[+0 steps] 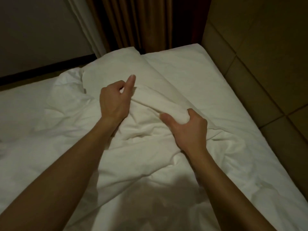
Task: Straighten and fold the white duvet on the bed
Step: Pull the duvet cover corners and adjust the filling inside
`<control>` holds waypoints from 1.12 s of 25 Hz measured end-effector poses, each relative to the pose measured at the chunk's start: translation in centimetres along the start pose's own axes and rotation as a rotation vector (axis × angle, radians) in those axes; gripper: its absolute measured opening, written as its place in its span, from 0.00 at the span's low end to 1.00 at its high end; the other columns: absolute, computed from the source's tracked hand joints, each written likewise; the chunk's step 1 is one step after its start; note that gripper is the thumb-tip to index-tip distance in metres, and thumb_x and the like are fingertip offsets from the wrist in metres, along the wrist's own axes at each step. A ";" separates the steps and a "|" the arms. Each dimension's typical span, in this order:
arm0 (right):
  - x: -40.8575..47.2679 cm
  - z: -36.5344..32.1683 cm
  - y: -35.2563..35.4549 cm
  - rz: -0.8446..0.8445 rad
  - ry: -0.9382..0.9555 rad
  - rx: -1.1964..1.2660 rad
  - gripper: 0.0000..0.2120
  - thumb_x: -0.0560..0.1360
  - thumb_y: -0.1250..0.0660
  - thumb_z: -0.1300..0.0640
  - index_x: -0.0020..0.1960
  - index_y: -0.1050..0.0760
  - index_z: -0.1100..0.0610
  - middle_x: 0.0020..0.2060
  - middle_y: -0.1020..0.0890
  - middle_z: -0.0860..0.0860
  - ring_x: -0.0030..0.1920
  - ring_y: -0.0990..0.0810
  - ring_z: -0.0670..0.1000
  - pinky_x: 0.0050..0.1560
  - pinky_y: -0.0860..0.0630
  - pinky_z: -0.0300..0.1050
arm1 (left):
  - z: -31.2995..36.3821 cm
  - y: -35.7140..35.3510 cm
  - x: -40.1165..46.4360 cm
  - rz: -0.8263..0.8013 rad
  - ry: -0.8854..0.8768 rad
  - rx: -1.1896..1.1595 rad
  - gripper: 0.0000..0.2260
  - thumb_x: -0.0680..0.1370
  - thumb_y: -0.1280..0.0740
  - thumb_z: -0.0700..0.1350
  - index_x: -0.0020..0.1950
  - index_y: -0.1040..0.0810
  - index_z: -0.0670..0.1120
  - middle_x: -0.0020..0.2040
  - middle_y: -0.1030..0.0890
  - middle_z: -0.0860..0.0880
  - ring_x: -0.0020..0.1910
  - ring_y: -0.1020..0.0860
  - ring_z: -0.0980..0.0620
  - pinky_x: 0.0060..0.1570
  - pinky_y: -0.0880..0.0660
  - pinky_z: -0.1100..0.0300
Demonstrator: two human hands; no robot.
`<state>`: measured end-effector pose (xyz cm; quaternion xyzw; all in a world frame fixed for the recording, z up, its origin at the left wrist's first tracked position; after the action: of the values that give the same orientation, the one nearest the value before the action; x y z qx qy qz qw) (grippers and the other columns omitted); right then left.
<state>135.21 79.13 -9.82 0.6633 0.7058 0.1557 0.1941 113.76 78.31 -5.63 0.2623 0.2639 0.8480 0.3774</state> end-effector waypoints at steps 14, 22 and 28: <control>5.9 -2.3 15.9 0.187 0.023 0.299 0.33 0.54 0.25 0.27 0.44 0.19 0.52 0.38 0.17 0.44 0.39 0.18 0.42 0.37 0.21 0.34 | 23.4 -6.1 5.5 0.344 -0.541 -0.202 0.23 0.80 0.38 0.56 0.26 0.34 0.51 0.22 0.41 0.59 0.21 0.39 0.56 0.28 0.42 0.60; 4.9 6.2 17.7 0.171 -0.180 0.107 0.33 0.53 0.28 0.25 0.46 0.23 0.50 0.39 0.18 0.45 0.40 0.19 0.45 0.36 0.26 0.38 | 18.5 -17.0 0.1 -0.123 -0.618 0.152 0.23 0.79 0.49 0.63 0.34 0.29 0.49 0.30 0.26 0.49 0.31 0.28 0.50 0.36 0.43 0.58; -1.2 15.4 12.0 -0.061 -0.462 -0.190 0.62 0.49 0.42 0.11 0.69 0.28 0.53 0.63 0.20 0.51 0.63 0.22 0.55 0.66 0.25 0.54 | 5.9 -20.9 -8.4 -0.478 -0.501 0.539 0.32 0.79 0.57 0.66 0.46 0.19 0.47 0.41 0.17 0.45 0.42 0.21 0.43 0.50 0.32 0.51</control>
<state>153.12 78.18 -17.49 0.6384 0.6446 0.0596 0.4165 132.92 85.24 -16.89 0.4805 0.4293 0.5479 0.5336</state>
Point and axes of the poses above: each hand's wrist, its own x-axis towards the middle knuckle, its own y-axis out of the back of the hand, z = x × y, the point moved 1 cm from there along x, towards the middle knuckle
